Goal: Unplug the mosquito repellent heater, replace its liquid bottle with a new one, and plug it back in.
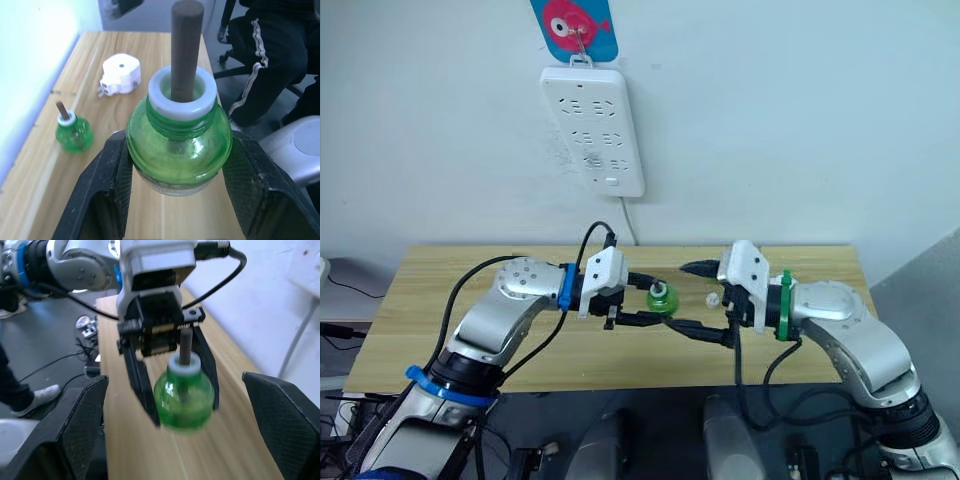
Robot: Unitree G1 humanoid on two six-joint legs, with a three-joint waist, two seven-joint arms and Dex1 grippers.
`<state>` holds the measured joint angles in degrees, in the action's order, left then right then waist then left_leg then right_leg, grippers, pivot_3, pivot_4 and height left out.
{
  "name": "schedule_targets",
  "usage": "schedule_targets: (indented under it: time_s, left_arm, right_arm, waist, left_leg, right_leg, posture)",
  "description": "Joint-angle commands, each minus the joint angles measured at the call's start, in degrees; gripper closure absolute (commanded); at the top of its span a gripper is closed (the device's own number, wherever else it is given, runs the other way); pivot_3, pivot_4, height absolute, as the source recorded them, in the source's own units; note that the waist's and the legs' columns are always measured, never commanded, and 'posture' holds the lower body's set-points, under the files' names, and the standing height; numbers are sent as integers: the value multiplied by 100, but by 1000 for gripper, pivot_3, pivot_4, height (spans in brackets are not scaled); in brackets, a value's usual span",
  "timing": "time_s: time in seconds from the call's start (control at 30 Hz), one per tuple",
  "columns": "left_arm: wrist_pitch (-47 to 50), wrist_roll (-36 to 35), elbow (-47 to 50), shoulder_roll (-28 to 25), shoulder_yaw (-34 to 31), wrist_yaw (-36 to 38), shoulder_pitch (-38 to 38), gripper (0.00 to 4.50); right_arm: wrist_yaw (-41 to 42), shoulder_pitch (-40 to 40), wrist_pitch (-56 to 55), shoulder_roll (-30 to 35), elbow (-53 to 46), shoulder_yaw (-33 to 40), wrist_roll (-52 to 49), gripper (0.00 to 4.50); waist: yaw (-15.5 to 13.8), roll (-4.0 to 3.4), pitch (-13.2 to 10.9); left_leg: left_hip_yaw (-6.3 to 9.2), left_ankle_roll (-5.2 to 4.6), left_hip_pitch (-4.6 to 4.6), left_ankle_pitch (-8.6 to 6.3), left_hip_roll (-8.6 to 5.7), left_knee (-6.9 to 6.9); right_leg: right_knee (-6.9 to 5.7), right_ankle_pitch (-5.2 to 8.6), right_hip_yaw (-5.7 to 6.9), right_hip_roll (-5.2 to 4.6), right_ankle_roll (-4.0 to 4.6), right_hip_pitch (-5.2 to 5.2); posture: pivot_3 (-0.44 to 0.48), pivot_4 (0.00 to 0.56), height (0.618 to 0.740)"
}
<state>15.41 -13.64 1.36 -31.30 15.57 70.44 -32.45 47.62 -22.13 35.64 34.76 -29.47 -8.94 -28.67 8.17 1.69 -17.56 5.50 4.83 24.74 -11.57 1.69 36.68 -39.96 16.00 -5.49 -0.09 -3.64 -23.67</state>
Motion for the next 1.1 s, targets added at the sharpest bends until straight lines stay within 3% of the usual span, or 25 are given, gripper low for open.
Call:
schedule_targets:
  time_s: [0.03,0.33,0.37,0.47,0.7,1.1]
  left_arm:
    - [-140,-46,-19,64,65,150,-158,2252]
    - [-259,6,-113,181,41,149,-309,2252]
    - [-258,4,-105,178,34,141,-307,2252]
    - [-270,10,-122,180,22,116,-313,2252]
    - [-241,-17,-158,195,4,62,-351,2252]
    - [-101,-235,40,245,-189,-36,-303,2252]
  right_arm:
    - [-135,-150,115,-88,-133,-52,-14,0]
    - [-228,-244,-294,-230,277,-283,545,0]
    - [-212,-236,-327,-241,287,-290,569,172]
    - [-167,-220,-427,-250,326,-325,622,912]
    - [-80,-209,-601,-312,378,-418,756,3585]
    - [-23,-267,-756,-394,540,-369,878,3688]
  waist:
    - [2,0,0]
    - [27,-2,16]
    - [29,-1,18]
    - [36,-1,22]
    - [40,-3,43]
    - [58,-4,101]
  left_leg:
    - [1,0,0,0,0,0]
    - [1,0,0,0,0,1]
    - [1,0,0,0,0,0]
    - [2,0,0,0,0,0]
    - [3,1,0,0,0,1]
    - [3,1,0,0,0,0]
  right_leg:
    - [0,0,1,0,0,0]
    - [0,0,2,-1,0,-1]
    - [0,0,2,-1,0,-1]
    - [0,0,2,-1,0,-1]
    - [-1,0,4,-1,0,-1]
    - [-1,0,5,-2,0,-1]
  posture:
    - [-240,224,740]
    - [-240,209,740]
    - [-240,209,740]
    - [-237,205,740]
    - [-237,203,740]
    - [-236,196,740]
